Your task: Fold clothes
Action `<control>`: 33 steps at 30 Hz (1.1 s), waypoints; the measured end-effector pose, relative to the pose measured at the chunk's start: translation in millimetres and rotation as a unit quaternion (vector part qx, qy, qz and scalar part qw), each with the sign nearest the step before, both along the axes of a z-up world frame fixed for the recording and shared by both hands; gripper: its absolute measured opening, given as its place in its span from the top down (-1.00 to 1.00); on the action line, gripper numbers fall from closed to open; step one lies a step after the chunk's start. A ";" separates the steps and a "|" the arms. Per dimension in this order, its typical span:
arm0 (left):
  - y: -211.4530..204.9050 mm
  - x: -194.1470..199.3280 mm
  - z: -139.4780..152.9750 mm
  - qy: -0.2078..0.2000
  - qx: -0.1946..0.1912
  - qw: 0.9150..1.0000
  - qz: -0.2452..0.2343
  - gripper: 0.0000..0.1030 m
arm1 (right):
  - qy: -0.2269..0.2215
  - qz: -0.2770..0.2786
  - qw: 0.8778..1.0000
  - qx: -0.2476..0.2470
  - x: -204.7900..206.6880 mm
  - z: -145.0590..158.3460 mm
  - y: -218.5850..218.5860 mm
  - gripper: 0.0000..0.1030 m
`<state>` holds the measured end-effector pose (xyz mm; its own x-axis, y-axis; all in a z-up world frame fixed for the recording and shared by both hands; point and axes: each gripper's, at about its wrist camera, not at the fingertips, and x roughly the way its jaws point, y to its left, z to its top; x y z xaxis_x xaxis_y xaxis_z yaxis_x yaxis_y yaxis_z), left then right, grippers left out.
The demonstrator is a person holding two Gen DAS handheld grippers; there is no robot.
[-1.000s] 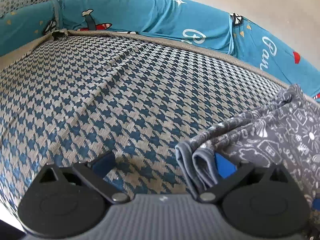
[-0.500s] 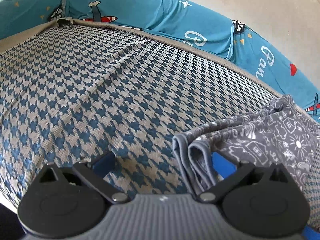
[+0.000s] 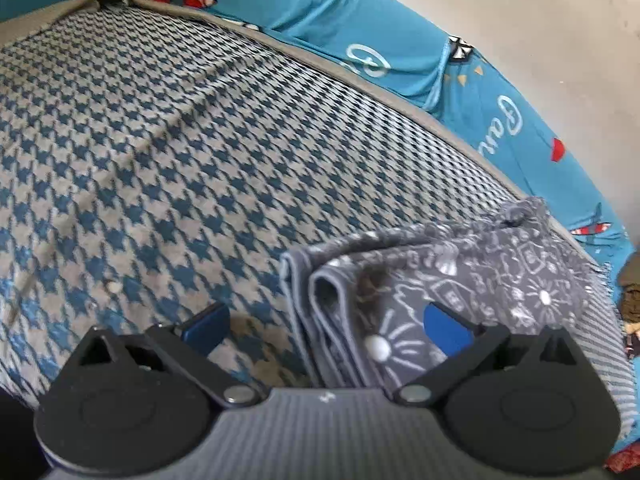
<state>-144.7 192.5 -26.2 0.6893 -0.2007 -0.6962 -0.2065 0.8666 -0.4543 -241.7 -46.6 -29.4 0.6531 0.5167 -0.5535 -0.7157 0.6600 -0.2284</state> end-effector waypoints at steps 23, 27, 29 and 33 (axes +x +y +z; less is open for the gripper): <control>-10.7 -2.5 -5.1 -0.002 0.006 1.000 -0.022 -1.00 | -0.112 0.033 0.986 -0.117 -2.7 -41.7 21.9 -0.12; -12.5 -2.1 -4.5 0.002 0.009 1.000 -0.023 -1.00 | -0.125 0.037 0.983 -0.130 -3.7 -47.2 25.7 -0.13; -12.6 -2.3 -4.3 0.004 0.009 1.000 -0.024 -1.00 | -0.133 0.037 0.981 -0.133 -3.1 -49.0 28.6 -0.13; -10.3 -2.9 -4.3 0.005 -0.003 1.000 -0.024 -1.00 | -0.153 0.035 0.978 -0.139 -0.7 -52.7 35.6 -0.13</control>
<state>-147.6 182.1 -30.5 0.6724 -0.2380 -0.7009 -0.1693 0.8724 -0.4586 -242.3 -11.0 -82.1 0.7786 0.4231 -0.4635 -0.6270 0.4932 -0.6030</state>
